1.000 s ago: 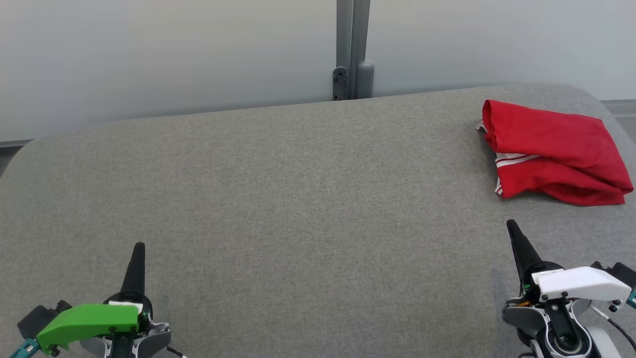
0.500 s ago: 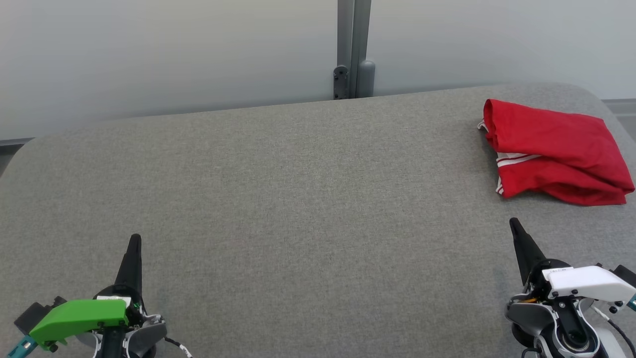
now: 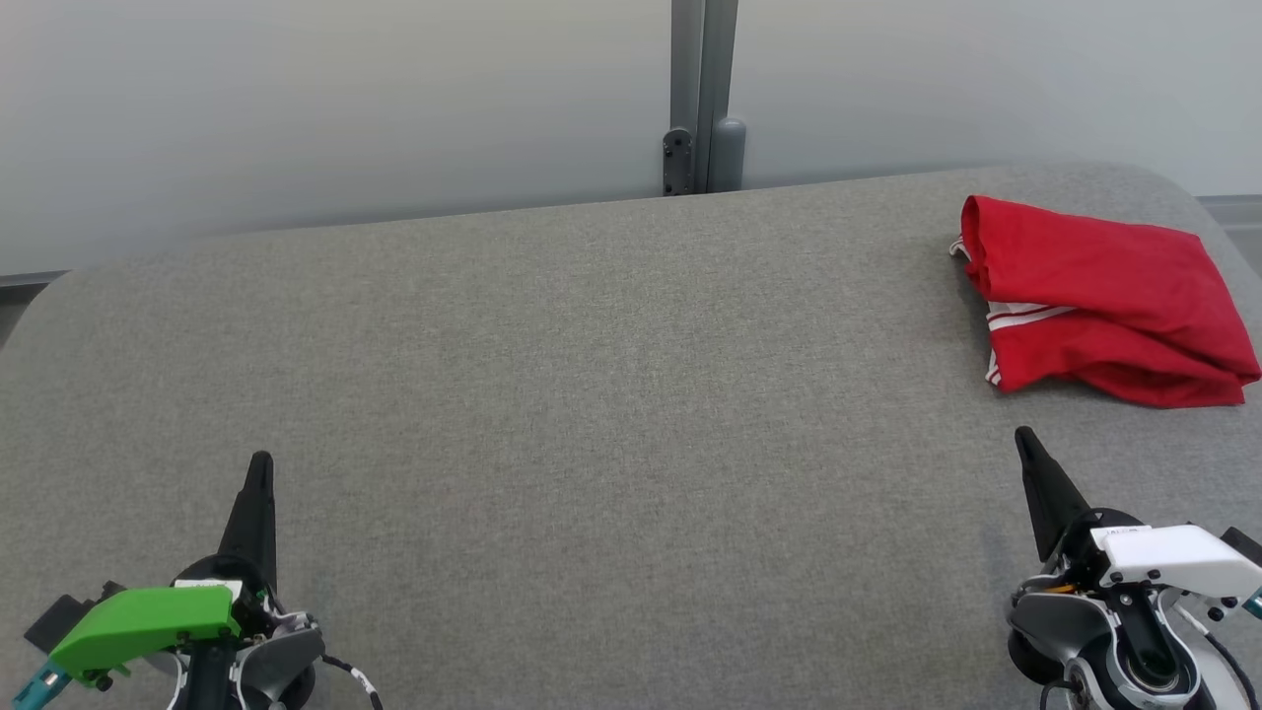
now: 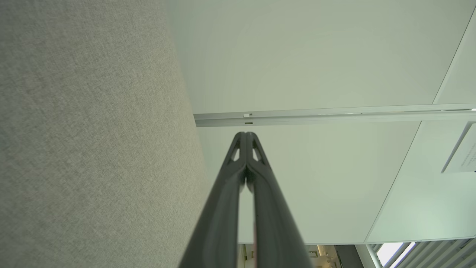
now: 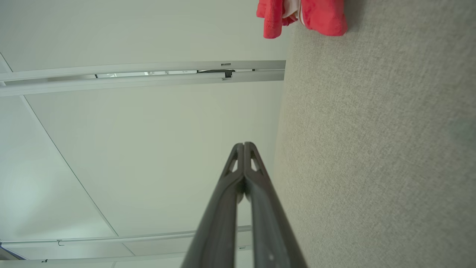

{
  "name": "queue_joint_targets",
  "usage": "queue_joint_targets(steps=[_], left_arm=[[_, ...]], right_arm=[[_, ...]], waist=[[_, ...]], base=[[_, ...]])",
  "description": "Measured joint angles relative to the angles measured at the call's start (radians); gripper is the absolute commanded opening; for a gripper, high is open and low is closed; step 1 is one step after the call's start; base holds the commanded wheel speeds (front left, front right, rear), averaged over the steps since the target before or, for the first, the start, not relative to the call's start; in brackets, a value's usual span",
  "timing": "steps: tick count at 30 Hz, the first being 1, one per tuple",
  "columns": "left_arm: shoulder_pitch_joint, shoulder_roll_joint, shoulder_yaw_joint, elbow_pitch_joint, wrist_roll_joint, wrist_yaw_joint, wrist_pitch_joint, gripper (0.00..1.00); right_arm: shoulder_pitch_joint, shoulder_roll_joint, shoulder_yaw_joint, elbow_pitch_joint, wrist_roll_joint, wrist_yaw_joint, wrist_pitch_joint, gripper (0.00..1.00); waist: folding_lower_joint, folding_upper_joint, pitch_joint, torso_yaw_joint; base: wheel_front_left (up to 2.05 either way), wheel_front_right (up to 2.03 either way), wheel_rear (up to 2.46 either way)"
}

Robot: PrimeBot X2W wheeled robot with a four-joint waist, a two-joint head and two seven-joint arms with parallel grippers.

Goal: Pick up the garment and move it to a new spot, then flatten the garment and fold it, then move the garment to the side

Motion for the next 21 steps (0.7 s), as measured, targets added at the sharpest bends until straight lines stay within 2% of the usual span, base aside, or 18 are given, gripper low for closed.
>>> queue_joint_targets(steps=[21], left_arm=[[-0.002, -0.004, 0.005, 0.0, 0.001, -0.001, 0.006, 0.0]], right_arm=[[-0.002, 0.005, -0.007, 0.0, -0.002, 0.0, 0.004, 0.0]], waist=[[0.0001, 0.0, 0.0, 0.0]], base=[[0.0, 0.0, 0.0]])
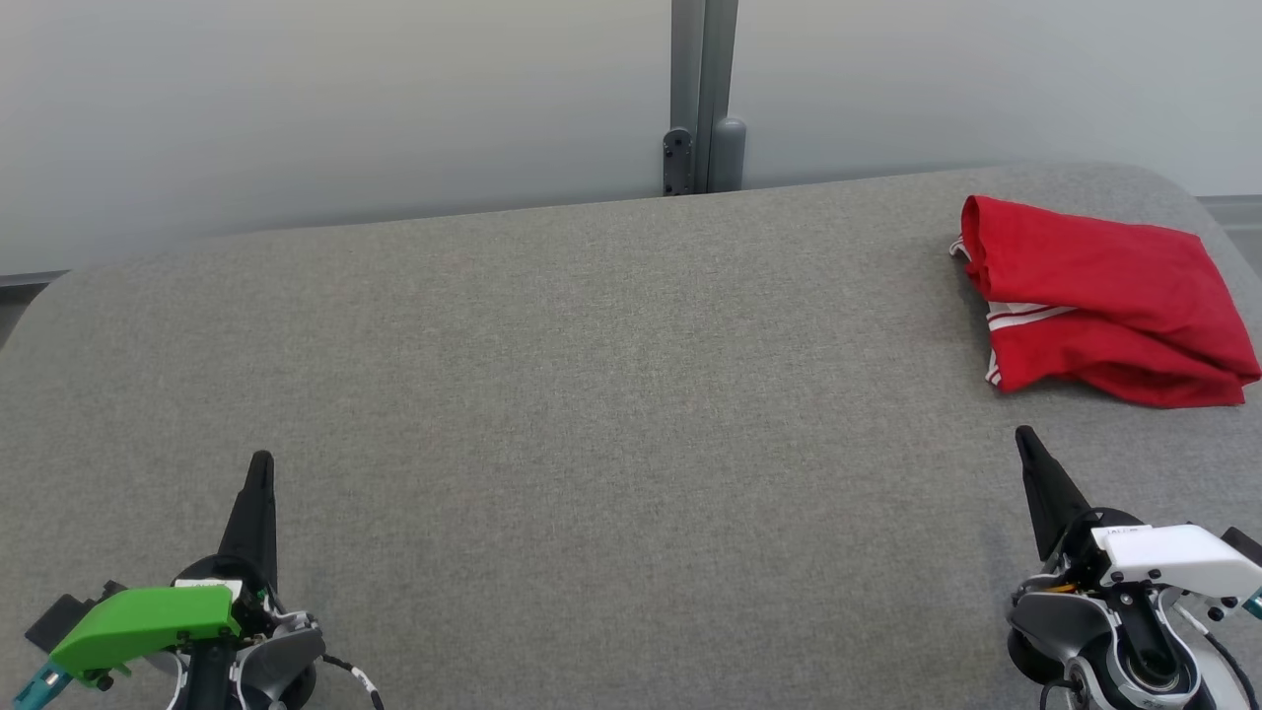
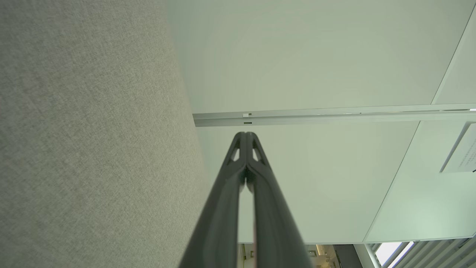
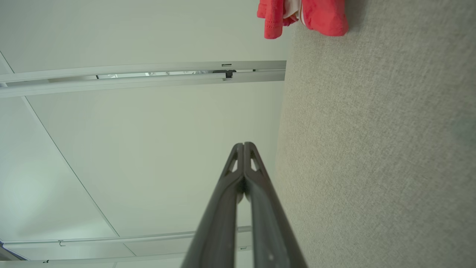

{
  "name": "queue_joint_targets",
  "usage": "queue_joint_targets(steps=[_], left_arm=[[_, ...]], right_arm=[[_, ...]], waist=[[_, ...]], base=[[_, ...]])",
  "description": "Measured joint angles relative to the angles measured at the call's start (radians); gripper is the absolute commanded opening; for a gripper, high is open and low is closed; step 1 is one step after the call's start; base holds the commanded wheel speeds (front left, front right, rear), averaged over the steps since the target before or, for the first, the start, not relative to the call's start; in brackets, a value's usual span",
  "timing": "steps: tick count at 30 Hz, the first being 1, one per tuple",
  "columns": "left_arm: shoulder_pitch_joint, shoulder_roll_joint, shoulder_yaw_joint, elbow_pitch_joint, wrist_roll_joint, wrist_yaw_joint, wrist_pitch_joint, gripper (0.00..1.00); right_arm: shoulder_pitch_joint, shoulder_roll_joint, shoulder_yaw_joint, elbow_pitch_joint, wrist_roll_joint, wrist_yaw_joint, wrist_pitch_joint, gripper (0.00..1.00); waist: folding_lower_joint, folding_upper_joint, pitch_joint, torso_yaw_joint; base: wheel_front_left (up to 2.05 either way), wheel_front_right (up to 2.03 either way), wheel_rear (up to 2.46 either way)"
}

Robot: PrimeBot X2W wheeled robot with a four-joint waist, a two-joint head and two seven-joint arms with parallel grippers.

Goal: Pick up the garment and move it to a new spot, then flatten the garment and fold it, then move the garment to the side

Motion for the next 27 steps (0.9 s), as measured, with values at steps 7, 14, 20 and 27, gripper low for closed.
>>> queue_joint_targets(steps=[7, 14, 20, 27], left_arm=[[0.0, -0.001, 0.002, 0.0, 0.0, 0.0, 0.002, 0.0], [0.0, -0.002, 0.003, 0.0, 0.0, 0.0, 0.003, 0.0], [0.0, -0.003, 0.004, 0.0, 0.001, 0.0, 0.003, 0.0], [0.0, -0.004, 0.005, 0.0, 0.002, 0.0, 0.003, 0.0]], right_arm=[[0.0, 0.001, -0.002, 0.0, -0.001, 0.0, 0.001, 0.0], [0.0, 0.003, -0.004, 0.0, -0.002, 0.0, 0.002, 0.0], [0.0, 0.004, -0.006, 0.0, -0.003, 0.0, 0.005, 0.0], [0.0, 0.005, -0.007, 0.0, -0.006, 0.0, 0.006, 0.0]], waist=[[0.0, 0.0, 0.0, 0.0], [0.0, 0.0, 0.0, 0.0], [0.0, 0.0, 0.0, 0.0], [0.0, 0.0, 0.0, 0.0]], base=[[0.0, 0.0, 0.0], [0.0, 0.0, 0.0], [0.0, 0.0, 0.0], [0.0, 0.0, 0.0]])
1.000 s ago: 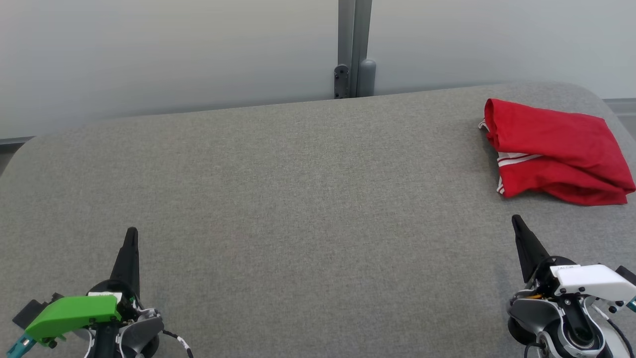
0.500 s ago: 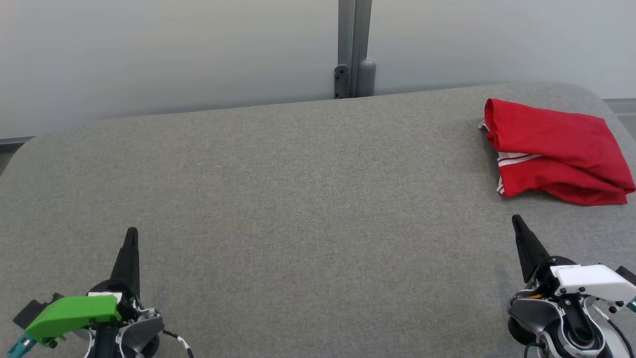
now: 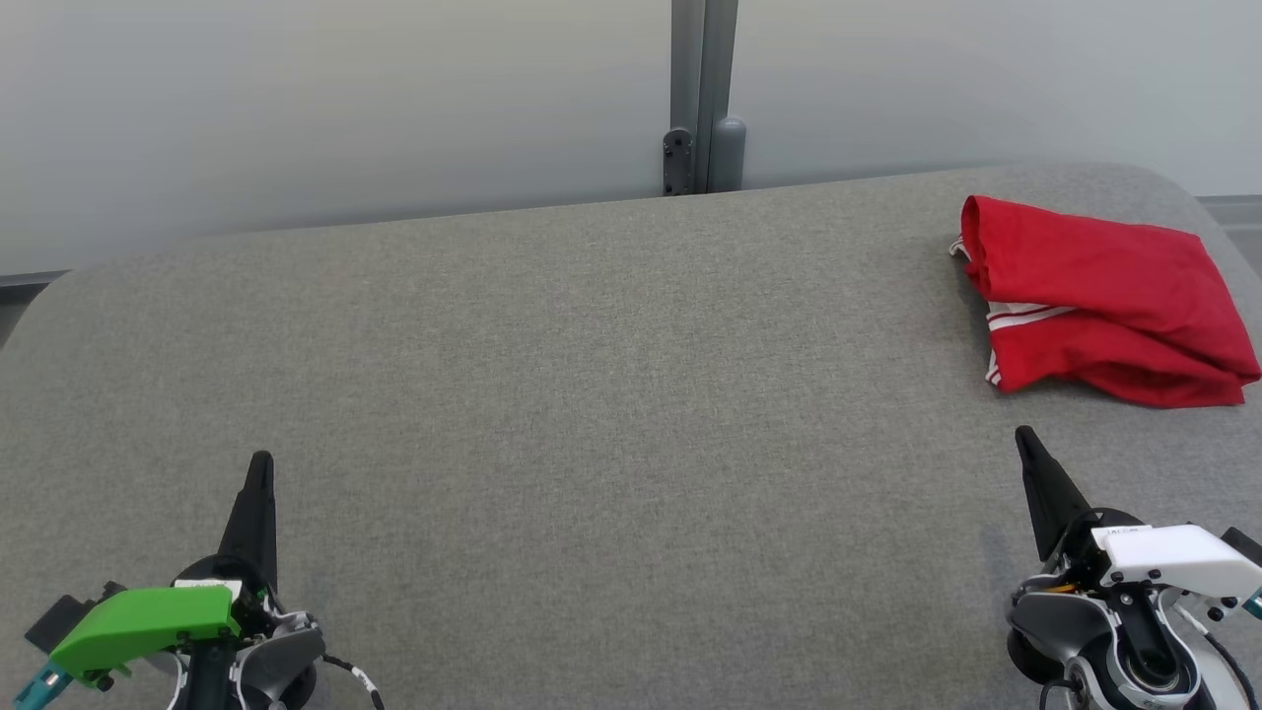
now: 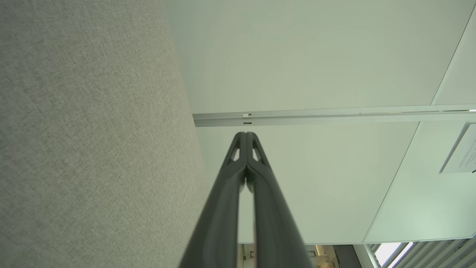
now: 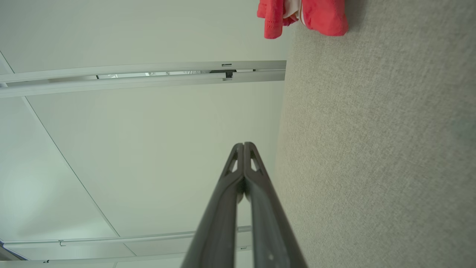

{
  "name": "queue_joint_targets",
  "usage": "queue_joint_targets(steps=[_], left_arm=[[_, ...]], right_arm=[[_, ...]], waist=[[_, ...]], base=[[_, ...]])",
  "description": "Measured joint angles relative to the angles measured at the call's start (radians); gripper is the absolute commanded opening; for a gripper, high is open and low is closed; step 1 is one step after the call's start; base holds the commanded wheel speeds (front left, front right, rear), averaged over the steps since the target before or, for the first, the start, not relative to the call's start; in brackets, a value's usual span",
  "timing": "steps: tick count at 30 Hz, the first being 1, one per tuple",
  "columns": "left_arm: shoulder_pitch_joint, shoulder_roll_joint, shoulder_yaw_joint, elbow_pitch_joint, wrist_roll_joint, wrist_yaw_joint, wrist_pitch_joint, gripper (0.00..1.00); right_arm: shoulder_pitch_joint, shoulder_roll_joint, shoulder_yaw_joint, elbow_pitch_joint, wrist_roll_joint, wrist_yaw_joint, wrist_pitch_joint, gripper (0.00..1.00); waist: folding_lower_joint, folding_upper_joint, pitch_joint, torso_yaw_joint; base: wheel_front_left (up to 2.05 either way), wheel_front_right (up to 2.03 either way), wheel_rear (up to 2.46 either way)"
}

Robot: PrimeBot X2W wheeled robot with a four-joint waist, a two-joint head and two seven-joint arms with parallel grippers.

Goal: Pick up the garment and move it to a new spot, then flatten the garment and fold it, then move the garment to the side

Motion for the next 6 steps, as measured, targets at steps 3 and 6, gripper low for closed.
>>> queue_joint_targets(steps=[3, 6], left_arm=[[0.0, -0.001, 0.0, 0.0, 0.0, 0.0, 0.0, 0.0], [0.0, -0.001, 0.001, 0.0, 0.001, 0.0, 0.001, 0.0]], right_arm=[[0.0, 0.0, -0.001, 0.0, -0.001, 0.0, 0.002, 0.0], [0.0, 0.001, -0.001, 0.0, -0.001, 0.0, 0.002, 0.0]], waist=[[0.0, 0.0, 0.0, 0.0], [0.0, 0.0, 0.0, 0.0]], base=[[0.0, 0.0, 0.0], [0.0, 0.0, 0.0]])
